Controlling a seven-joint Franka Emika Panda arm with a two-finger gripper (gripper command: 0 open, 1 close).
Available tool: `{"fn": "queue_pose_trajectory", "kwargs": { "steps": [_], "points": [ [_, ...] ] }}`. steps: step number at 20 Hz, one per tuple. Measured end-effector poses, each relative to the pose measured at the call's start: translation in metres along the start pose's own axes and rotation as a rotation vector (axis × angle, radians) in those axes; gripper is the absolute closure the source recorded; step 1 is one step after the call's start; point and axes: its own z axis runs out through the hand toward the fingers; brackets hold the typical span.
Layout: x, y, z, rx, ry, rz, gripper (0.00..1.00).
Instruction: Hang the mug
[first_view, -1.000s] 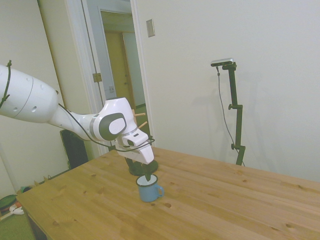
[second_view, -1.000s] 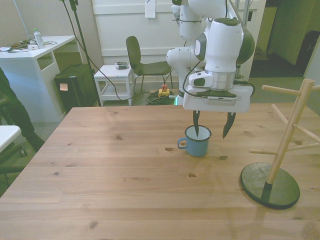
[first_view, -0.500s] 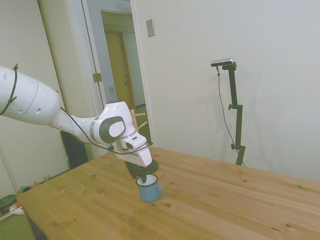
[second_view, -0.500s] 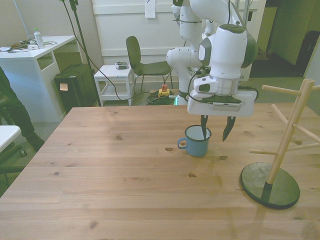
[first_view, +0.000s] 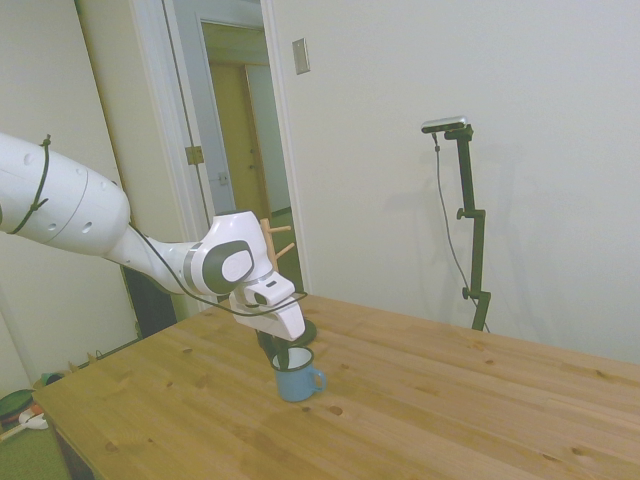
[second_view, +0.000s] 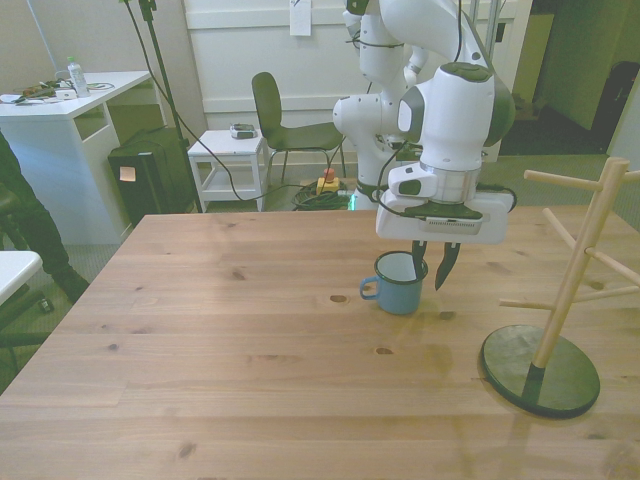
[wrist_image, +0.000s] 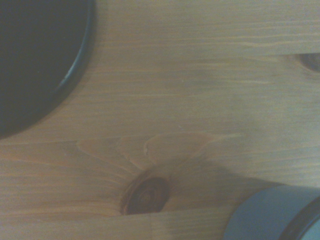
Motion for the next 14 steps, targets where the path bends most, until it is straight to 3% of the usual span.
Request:
{"fn": "queue_pose_trajectory", "kwargs": {
  "steps": [14],
  "points": [
    [0.0000, 0.0015, 0.0014, -0.007, 0.015, 0.031, 1.00]
  ]
}}
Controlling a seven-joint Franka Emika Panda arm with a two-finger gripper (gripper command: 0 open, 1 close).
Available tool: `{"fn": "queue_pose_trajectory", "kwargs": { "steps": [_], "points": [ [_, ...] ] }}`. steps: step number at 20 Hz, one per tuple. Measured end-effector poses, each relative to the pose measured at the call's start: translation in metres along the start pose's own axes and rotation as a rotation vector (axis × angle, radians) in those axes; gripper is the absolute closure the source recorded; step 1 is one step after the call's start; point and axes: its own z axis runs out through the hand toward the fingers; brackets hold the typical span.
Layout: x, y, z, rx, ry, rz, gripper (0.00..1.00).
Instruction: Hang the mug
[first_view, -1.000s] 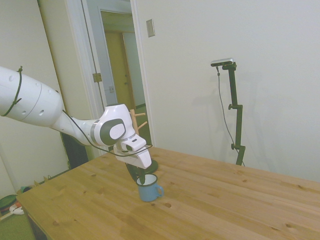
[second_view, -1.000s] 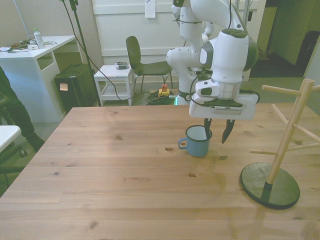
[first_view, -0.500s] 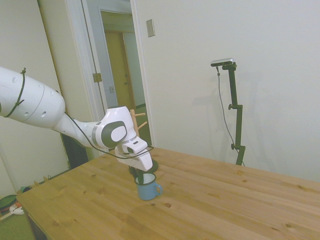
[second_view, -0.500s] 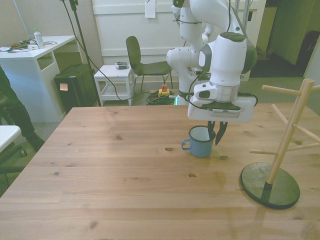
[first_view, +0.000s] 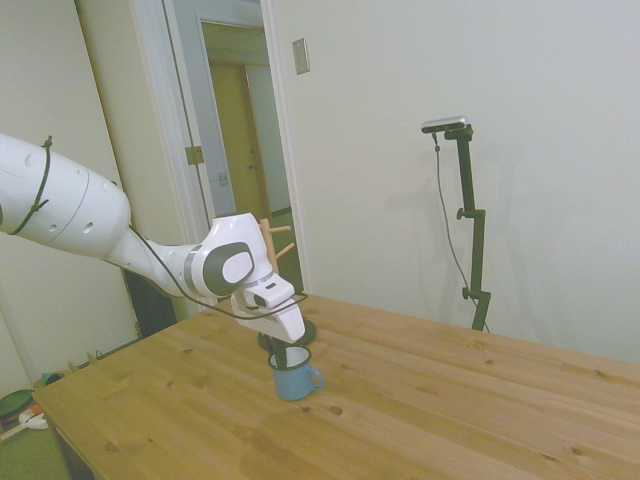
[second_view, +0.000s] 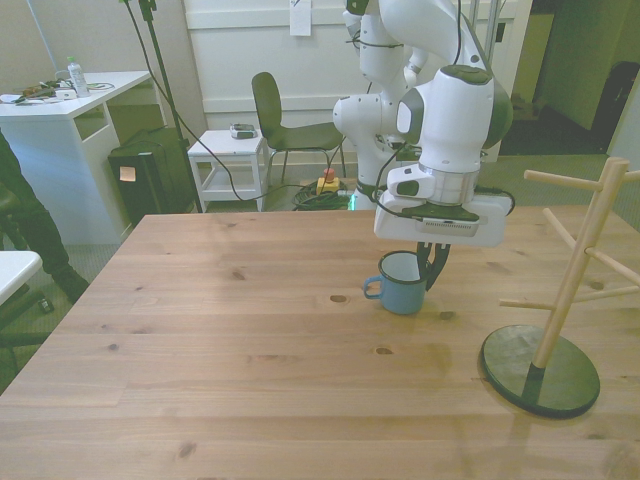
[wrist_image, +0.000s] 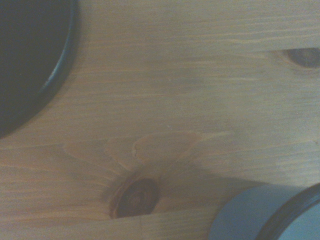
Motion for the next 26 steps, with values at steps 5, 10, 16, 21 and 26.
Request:
{"fn": "queue_pose_trajectory", "kwargs": {
  "steps": [5, 10, 16, 21, 26],
  "points": [
    [-0.030, -0.012, -0.028, 0.030, 0.013, -0.015, 1.00],
    [-0.089, -0.012, -0.083, 0.075, 0.040, -0.068, 1.00],
    [-0.126, -0.014, -0.138, 0.117, 0.074, -0.102, 1.00],
    [-0.133, -0.031, -0.169, 0.140, 0.084, -0.100, 1.00],
    [-0.139, -0.056, -0.178, 0.151, 0.075, -0.096, 1.00]
  ]
}}
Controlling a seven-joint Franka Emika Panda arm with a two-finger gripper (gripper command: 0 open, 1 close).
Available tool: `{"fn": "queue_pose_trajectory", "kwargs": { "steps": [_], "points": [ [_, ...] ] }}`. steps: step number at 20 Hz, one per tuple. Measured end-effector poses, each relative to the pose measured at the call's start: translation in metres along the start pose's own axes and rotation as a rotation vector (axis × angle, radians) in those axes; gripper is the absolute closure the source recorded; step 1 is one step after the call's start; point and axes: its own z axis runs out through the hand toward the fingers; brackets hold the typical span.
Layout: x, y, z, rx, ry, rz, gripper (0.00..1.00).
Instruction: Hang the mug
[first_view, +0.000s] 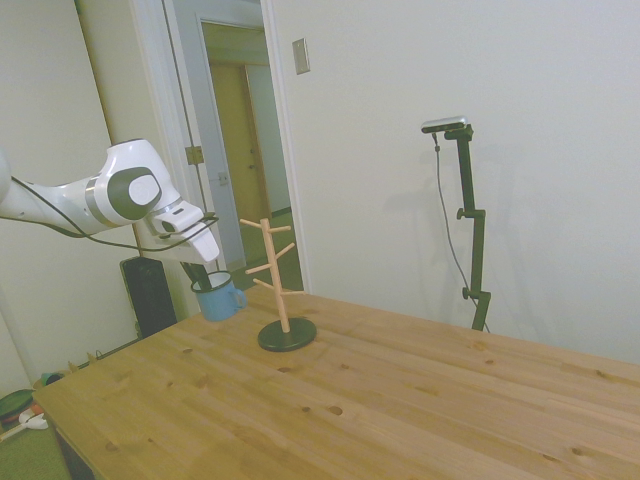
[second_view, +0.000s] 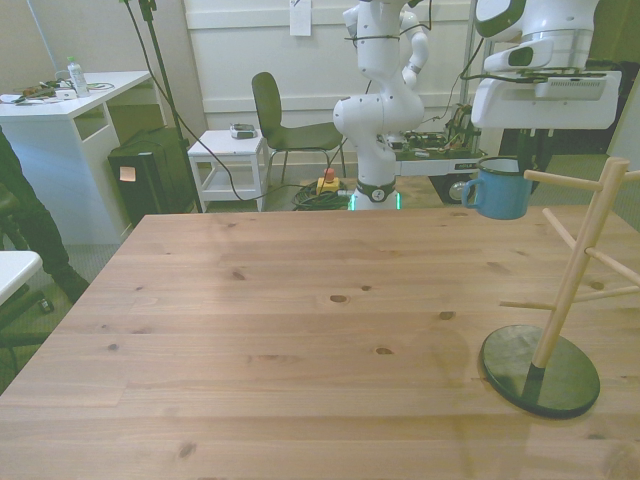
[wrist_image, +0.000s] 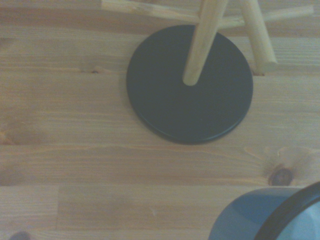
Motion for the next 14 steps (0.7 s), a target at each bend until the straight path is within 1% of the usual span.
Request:
{"fn": "queue_pose_trajectory", "kwargs": {
  "steps": [7, 14],
  "points": [
    [0.001, -0.032, -0.009, 0.002, -0.006, 0.007, 1.00],
    [0.009, -0.051, -0.013, 0.002, 0.001, 0.019, 1.00]
  ]
}}
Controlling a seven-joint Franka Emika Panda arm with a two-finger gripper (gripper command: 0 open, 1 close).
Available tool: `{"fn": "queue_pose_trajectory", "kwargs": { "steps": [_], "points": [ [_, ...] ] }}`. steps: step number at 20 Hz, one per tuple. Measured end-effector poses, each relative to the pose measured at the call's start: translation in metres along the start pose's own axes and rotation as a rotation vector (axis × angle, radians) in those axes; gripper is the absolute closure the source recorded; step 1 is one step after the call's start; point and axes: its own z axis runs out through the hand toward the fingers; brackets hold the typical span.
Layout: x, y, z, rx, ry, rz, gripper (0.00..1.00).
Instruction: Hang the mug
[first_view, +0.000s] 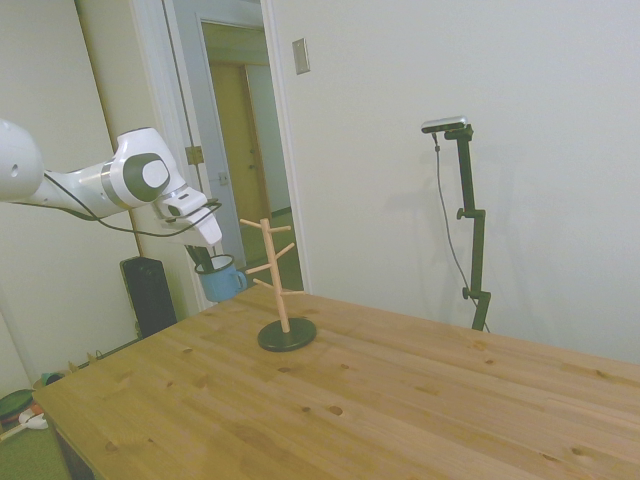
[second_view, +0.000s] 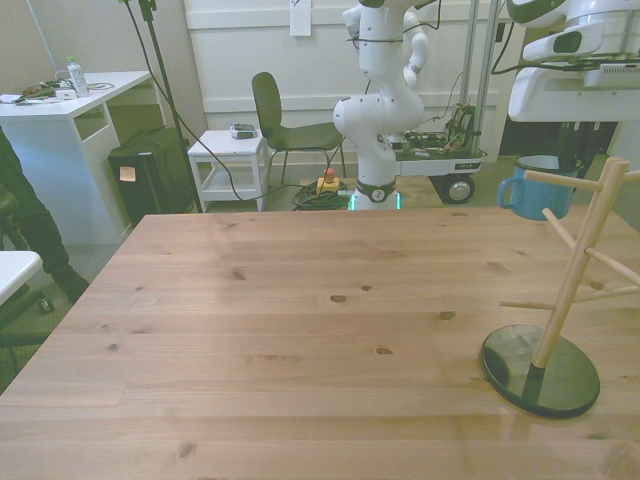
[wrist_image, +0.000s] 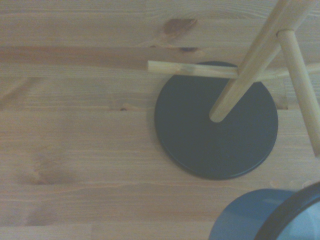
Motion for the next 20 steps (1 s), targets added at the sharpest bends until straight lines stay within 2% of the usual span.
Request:
{"fn": "queue_pose_trajectory", "kwargs": {
  "steps": [9, 20],
  "points": [
    [0.017, -0.016, -0.006, -0.004, -0.001, 0.020, 1.00],
    [0.019, -0.023, -0.004, -0.003, -0.002, 0.017, 1.00]
  ]
}}
